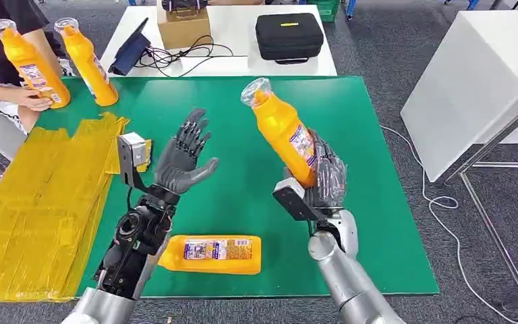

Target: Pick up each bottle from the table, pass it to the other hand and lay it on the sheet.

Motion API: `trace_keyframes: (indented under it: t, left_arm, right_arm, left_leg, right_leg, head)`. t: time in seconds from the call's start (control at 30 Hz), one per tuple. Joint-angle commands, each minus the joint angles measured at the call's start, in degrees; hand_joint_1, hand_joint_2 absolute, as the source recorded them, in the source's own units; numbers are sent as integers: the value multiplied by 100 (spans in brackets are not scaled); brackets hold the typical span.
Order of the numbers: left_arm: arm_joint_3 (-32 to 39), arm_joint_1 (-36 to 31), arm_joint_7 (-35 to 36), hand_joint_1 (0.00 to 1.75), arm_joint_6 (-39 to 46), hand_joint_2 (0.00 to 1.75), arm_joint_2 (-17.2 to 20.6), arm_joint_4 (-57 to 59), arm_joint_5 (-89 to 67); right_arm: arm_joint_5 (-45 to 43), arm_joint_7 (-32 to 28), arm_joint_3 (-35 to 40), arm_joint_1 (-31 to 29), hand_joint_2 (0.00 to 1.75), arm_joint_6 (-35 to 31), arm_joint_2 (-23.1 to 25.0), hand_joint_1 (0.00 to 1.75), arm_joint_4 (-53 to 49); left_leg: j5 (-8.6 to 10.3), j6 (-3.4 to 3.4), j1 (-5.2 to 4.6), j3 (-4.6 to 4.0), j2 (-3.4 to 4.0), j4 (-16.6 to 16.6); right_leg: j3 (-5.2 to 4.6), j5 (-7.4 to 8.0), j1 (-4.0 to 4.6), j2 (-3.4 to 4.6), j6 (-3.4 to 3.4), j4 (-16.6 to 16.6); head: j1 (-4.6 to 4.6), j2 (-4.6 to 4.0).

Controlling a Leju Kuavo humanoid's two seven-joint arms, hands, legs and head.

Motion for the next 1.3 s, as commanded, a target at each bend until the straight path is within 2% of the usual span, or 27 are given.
trace_keyframes:
  t: [0.03,0.3,0.47,0.5,0.53,0.73,0.8,0.83,0.9,0.97,1.0,1.07,1.17,1.3]
  left_arm:
    - [-764,-388,65,0,0,175,109,20,137]
    - [-884,-569,61,0,42,175,103,290,300]
    - [-930,-615,28,0,60,175,121,404,390]
    - [-930,-615,28,0,60,175,121,404,390]
    - [-930,-615,28,0,60,175,121,404,390]
    - [-930,-615,28,0,60,175,121,404,390]
    - [-972,-658,11,0,41,175,123,501,449]
    - [-987,-691,7,0,46,175,120,548,461]
    - [-1016,-794,-16,0,40,175,119,691,541]
    - [-1021,-864,-76,0,26,175,169,751,635]
    - [-1002,-866,-96,0,40,175,215,702,662]
    - [-959,-842,-96,0,8,175,264,638,717]
    - [-973,-929,-32,0,30,175,348,419,643]
    - [-948,-892,27,0,62,175,367,361,650]
  right_arm:
    - [-21,-98,-158,-107,175,-46,80,175,33]
    - [207,-330,42,-156,175,-46,207,175,116]
    - [347,-414,265,-204,175,-46,304,175,295]
    - [347,-414,265,-204,175,-46,304,175,295]
    - [347,-414,265,-204,175,-46,304,175,295]
    - [347,-414,265,-204,175,-46,304,175,295]
    - [357,-571,534,-239,175,-46,277,175,376]
    - [342,-606,631,-232,175,-46,275,175,395]
    - [168,-699,993,-209,175,166,213,175,375]
    - [-667,-760,1266,-121,175,1447,110,175,165]
    - [-1025,-715,1384,-118,175,2020,2,175,60]
    - [-1506,-714,1420,-130,175,2762,-97,175,12]
    - [-1806,-798,1440,-231,175,3196,-146,175,-156]
    - [-1840,-760,1476,-241,175,3298,-167,175,-235]
  left_leg:
    - [-14,-7,2,28,-9,3]
    - [-3,-4,0,8,0,0]
    - [-6,-5,1,18,8,-4]
    - [-17,-10,2,47,10,-6]
    - [-7,-6,1,23,4,-5]
    - [-5,-3,-1,16,7,-4]
    - [-14,-7,1,40,7,-5]
    - [-5,-4,1,16,5,-4]
    - [-9,-5,2,25,6,-3]
    - [-5,-4,2,13,6,-3]
    - [-17,-9,4,45,7,-6]
    - [-3,-4,3,12,2,-4]
    - [-8,-5,1,28,1,-5]
    - [-5,-4,0,9,5,2]
  right_leg:
    - [33,-17,3,-20,3,1]
    - [9,-6,-1,-8,1,1]
    - [19,-6,1,-3,1,-3]
    - [47,-17,3,-7,2,-6]
    - [25,-9,1,-10,1,-4]
    - [18,-5,-1,-5,2,-3]
    - [44,-15,1,-10,4,-6]
    - [19,-6,0,-6,2,-3]
    - [28,-9,1,-6,1,-4]
    - [17,-5,1,-5,1,-4]
    - [49,-17,3,-11,2,-7]
    - [16,-5,2,-10,1,-5]
    - [32,-11,1,-14,3,-6]
    - [11,-7,1,-8,3,2]
  head:
    - [0,0]
    - [0,0]
    - [0,0]
    - [2,0]
    - [0,0]
    - [2,0]
    - [2,0]
    - [2,0]
    - [2,0]
    - [2,0]
    - [0,0]
    - [2,0]
    - [0,0]
    - [2,0]
